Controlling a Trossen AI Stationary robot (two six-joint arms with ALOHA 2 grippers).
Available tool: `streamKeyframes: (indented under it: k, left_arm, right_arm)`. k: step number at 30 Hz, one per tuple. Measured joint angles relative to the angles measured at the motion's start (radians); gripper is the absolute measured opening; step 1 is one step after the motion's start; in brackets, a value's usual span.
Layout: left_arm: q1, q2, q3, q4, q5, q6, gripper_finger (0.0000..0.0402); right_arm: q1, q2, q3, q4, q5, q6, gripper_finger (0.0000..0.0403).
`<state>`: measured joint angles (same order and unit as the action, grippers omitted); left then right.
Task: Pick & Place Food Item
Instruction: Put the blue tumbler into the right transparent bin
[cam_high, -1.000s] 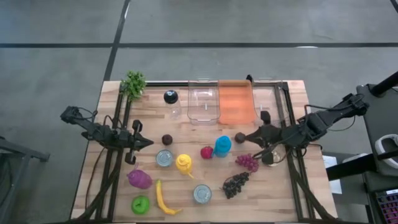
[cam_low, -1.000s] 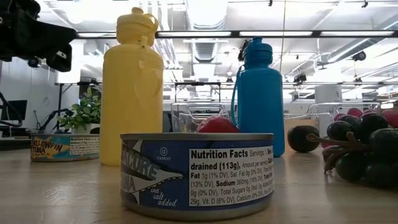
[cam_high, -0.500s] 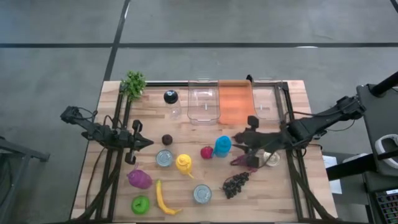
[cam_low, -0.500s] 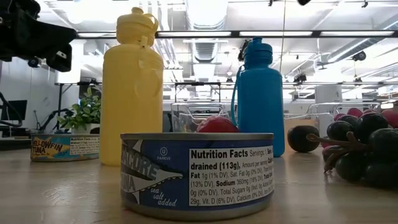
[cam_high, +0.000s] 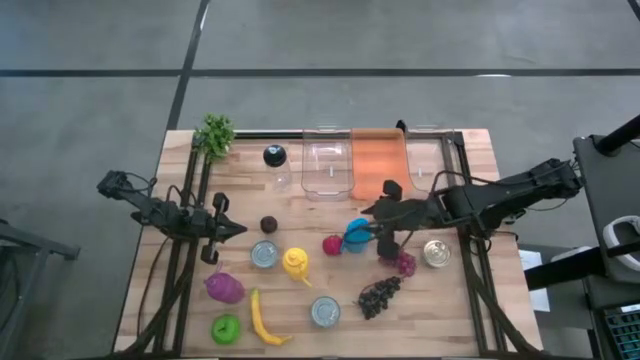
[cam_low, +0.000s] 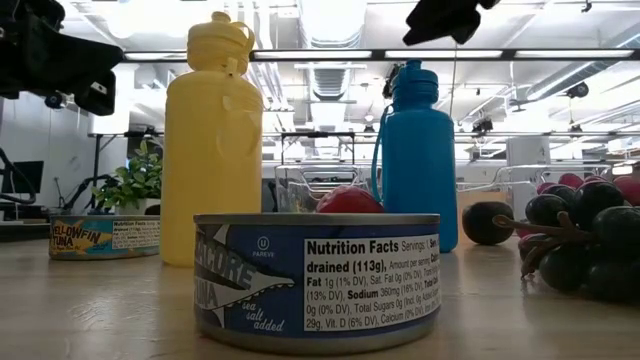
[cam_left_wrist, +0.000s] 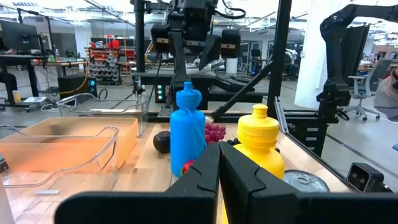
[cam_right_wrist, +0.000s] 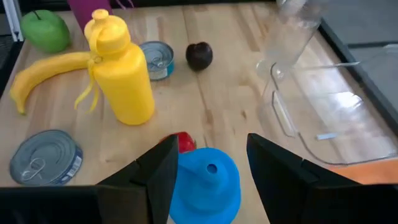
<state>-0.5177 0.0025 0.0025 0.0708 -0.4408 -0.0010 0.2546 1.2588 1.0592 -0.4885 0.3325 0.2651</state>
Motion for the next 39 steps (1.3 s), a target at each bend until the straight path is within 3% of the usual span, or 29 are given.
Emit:
streamKeyframes:
  k: [24, 39]
  left_arm:
    - [0.000, 0.000, 0.000, 0.000, 0.000, 0.000, 0.0016]
    - [0.000, 0.002, 0.000, 0.000, 0.000, 0.000, 0.0016]
  right_arm:
    - [-0.007, 0.076, -0.008, -0.026, -0.027, -0.002, 0.0170]
    - [-0.006, 0.077, -0.021, -0.023, -0.027, -0.002, 0.0065]
